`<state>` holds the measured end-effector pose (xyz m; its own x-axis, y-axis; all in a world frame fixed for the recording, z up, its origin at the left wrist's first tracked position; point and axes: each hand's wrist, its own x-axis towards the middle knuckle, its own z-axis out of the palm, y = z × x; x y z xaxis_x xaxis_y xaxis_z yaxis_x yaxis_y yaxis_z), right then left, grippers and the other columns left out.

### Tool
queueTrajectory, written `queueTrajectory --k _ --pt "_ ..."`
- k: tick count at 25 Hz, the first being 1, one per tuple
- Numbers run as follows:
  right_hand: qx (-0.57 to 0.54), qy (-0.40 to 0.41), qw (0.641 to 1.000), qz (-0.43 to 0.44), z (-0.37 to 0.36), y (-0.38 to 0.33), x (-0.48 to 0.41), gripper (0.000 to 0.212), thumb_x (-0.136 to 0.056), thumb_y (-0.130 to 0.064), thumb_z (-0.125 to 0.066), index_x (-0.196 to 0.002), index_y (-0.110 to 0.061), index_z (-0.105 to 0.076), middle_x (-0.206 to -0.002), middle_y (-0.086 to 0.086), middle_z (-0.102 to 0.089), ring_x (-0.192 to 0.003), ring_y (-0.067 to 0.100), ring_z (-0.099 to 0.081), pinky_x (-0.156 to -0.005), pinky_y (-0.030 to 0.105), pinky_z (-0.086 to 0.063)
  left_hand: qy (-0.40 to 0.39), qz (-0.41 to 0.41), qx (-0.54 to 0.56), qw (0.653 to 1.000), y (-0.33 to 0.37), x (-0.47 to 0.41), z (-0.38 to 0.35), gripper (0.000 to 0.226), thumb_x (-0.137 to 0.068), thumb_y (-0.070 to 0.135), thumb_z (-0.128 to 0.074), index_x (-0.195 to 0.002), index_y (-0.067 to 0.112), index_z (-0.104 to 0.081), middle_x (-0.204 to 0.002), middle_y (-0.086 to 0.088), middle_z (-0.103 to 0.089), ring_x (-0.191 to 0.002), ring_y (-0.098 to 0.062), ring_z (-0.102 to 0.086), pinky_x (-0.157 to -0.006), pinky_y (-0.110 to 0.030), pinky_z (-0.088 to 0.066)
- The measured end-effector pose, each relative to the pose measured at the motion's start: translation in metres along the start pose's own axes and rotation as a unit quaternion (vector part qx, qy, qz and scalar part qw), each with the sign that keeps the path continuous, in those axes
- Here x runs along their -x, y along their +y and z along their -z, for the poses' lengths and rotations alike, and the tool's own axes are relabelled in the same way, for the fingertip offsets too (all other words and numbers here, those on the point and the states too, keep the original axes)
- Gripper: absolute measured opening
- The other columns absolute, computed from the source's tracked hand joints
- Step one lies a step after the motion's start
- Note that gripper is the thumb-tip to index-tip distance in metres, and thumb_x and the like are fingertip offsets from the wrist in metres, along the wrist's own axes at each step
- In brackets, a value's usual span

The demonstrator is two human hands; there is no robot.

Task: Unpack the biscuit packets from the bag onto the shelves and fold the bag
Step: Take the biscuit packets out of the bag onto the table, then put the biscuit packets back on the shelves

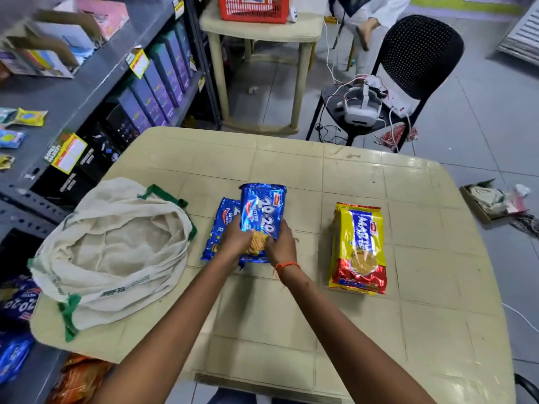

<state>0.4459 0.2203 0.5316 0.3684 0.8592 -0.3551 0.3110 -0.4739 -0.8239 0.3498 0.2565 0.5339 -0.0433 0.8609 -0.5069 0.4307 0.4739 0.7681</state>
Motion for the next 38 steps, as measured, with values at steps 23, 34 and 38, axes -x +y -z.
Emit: queueTrajectory --k 23,34,38 --pt "-0.483 -0.038 0.832 -0.27 -0.087 0.017 0.032 0.043 -0.089 -0.02 -0.062 -0.126 -0.001 -0.056 -0.12 0.02 -0.064 -0.098 0.032 -0.064 -0.082 0.043 -0.053 -0.102 0.075 -0.238 0.963 -0.005 -0.098 0.093 0.102 -0.066 0.087 -0.04 -0.123 0.004 -0.059 -0.131 -0.018 -0.06 -0.114 -0.031 -0.06 -0.093 -0.031 -0.047" --pt "-0.175 -0.265 0.946 -0.058 -0.13 -0.131 0.047 0.04 -0.093 -0.045 -0.042 -0.109 -0.015 -0.063 -0.093 0.012 -0.066 -0.073 0.024 -0.065 -0.079 0.04 -0.054 0.131 0.115 0.174 0.969 -0.075 0.059 0.259 0.062 -0.069 0.074 -0.057 -0.094 0.018 -0.068 -0.096 -0.004 -0.074 -0.071 -0.013 -0.067 -0.057 -0.023 -0.051" --pt "-0.127 -0.35 0.928 -0.036 -0.208 -0.176 0.095 0.043 -0.094 -0.047 -0.04 -0.09 -0.014 -0.067 -0.079 0.002 -0.077 -0.069 0.021 -0.073 -0.065 0.042 -0.06 0.213 0.125 0.253 0.935 -0.116 0.114 0.334 0.064 -0.078 0.067 -0.053 -0.113 0.015 -0.066 -0.112 -0.006 -0.071 -0.09 -0.018 -0.067 -0.073 -0.026 -0.051"
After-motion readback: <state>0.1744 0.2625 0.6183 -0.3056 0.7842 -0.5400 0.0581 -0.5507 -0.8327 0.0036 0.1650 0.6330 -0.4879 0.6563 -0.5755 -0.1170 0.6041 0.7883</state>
